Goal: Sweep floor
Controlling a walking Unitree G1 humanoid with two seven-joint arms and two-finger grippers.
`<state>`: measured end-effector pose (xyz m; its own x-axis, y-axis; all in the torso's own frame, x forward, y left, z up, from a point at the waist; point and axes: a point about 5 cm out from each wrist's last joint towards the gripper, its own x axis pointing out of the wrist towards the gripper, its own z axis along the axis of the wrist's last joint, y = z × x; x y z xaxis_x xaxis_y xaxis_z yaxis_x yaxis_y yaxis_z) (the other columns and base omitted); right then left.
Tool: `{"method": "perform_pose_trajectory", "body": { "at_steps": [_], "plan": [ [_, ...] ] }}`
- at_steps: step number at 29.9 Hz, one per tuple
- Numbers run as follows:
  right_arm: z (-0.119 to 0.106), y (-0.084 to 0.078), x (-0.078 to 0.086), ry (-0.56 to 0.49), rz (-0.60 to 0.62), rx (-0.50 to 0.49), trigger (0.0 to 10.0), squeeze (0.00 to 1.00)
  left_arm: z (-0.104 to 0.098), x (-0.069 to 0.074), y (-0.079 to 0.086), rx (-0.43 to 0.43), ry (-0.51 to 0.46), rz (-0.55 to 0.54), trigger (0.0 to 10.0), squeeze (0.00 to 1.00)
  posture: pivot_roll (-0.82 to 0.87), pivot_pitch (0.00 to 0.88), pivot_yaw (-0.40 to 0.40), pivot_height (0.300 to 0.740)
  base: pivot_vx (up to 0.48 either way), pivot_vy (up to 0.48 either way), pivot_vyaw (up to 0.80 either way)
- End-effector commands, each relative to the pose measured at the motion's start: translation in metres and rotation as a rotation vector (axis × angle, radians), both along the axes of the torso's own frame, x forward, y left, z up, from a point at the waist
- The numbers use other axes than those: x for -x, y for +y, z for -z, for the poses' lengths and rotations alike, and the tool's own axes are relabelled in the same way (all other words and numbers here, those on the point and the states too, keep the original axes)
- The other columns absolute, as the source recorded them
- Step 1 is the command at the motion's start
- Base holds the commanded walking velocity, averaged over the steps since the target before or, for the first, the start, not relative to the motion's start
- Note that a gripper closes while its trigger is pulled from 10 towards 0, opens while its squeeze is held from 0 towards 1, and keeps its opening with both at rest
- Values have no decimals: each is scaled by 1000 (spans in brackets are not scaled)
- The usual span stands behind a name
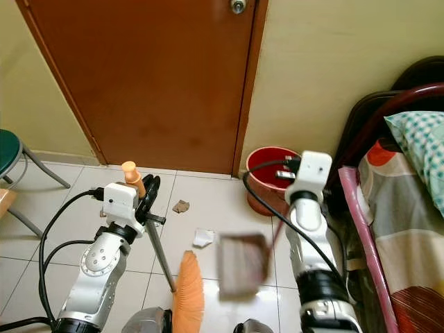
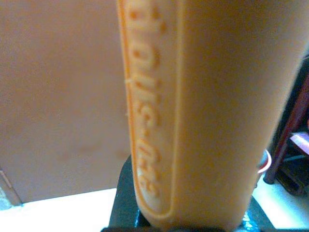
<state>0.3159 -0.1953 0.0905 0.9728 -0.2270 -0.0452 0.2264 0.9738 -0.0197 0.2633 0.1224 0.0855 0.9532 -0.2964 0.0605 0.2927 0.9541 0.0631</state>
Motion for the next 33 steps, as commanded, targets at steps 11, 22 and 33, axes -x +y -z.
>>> {"method": "perform_pose_trajectory", "body": {
  "at_steps": [11, 22, 33],
  "plan": [
    [20, -17, 28, 123, 72, -13, 10000, 0, -2, 3, 22, -69, -7, -106, 10000, 0, 42, 14, -11, 740, 0, 0, 0],
    [47, -29, 66, 419, -10, -27, 10000, 0, 0, 17, 35, -79, 15, -152, 10000, 0, 41, 10, -25, 740, 0, 0, 0],
    [25, -28, 53, 335, -32, -35, 10000, 0, -20, 18, 34, -81, -64, -175, 10000, 0, 23, 18, -1, 740, 0, 0, 0]
  ]
}}
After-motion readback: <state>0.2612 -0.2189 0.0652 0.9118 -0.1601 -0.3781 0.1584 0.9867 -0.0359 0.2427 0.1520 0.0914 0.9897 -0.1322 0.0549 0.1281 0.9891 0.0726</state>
